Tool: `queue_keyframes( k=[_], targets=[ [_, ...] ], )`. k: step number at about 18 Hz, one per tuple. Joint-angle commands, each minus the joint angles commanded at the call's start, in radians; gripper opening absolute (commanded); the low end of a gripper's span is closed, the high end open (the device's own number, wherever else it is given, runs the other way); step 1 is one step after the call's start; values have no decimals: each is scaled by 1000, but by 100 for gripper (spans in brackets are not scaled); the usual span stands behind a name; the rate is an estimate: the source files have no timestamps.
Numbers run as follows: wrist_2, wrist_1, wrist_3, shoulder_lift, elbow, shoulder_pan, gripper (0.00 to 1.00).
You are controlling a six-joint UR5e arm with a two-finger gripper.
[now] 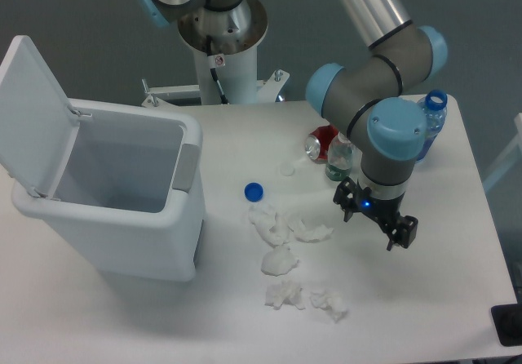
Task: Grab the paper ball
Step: 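Move the gripper over the crumpled white paper balls beside the bin, then lower the open gripper onto a white paper ball near the blue cap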
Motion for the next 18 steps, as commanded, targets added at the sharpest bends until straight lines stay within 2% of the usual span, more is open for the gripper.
queue_keyframes(
  k=[5, 9, 15, 18],
  targets=[
    [-11, -2, -43, 17, -55, -44, 100],
    [-5, -3, -228, 12, -57, -107, 100],
    [-2, 0, -344, -3, -61, -156, 100],
    [50, 6, -357, -23, -61, -182, 99]
  ],
)
